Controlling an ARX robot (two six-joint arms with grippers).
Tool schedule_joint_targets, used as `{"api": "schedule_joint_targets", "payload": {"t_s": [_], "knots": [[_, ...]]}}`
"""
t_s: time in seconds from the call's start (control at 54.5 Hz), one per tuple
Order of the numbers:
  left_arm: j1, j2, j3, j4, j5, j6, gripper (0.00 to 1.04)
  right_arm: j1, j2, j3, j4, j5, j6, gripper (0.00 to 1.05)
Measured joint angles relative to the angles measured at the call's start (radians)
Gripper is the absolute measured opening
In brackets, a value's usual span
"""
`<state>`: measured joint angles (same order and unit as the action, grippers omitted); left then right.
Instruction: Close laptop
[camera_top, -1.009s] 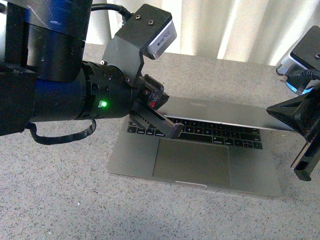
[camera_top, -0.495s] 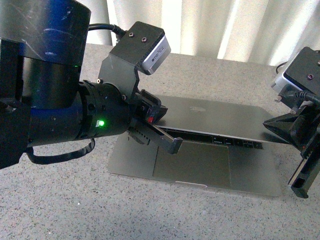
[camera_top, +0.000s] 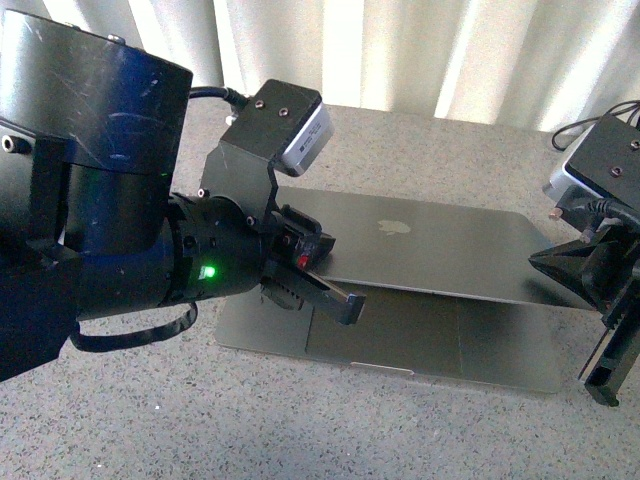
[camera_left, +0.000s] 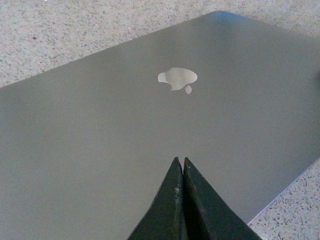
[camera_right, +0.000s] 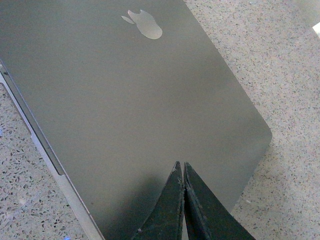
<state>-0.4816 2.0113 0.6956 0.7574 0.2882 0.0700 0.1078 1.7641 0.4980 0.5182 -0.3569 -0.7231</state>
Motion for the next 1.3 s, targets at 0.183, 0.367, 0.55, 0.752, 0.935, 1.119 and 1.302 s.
{"api": "schedule_joint_targets", "payload": {"t_s": [0.183, 0.367, 0.55, 0.752, 0.935, 1.119, 1.302], "knots": [[-0.002, 0.013, 0.002, -0.008, 0.011, 0.000, 0.04, 0.000, 0.028, 0.000, 0.016, -0.002, 0.000, 0.01], [-0.003, 0.023, 0.008, -0.011, 0.019, 0.000, 0.04, 0.004, 0.053, -0.008, 0.031, -0.002, 0.002, 0.01], [-0.003, 0.031, 0.007, -0.011, 0.021, 0.000, 0.04, 0.009, 0.074, -0.015, 0.051, -0.002, 0.005, 0.01], [-0.003, 0.033, -0.006, -0.002, 0.024, -0.005, 0.04, 0.013, 0.090, -0.031, 0.069, -0.002, 0.007, 0.01], [-0.003, 0.043, -0.015, 0.012, 0.030, -0.018, 0.04, 0.014, 0.095, -0.034, 0.073, -0.002, 0.009, 0.01], [-0.006, 0.063, -0.019, 0.041, 0.029, -0.043, 0.04, 0.013, 0.098, -0.034, 0.075, -0.002, 0.009, 0.01], [-0.016, 0.084, -0.021, 0.058, 0.029, -0.057, 0.04, 0.011, 0.108, -0.034, 0.076, -0.004, 0.009, 0.01]]}}
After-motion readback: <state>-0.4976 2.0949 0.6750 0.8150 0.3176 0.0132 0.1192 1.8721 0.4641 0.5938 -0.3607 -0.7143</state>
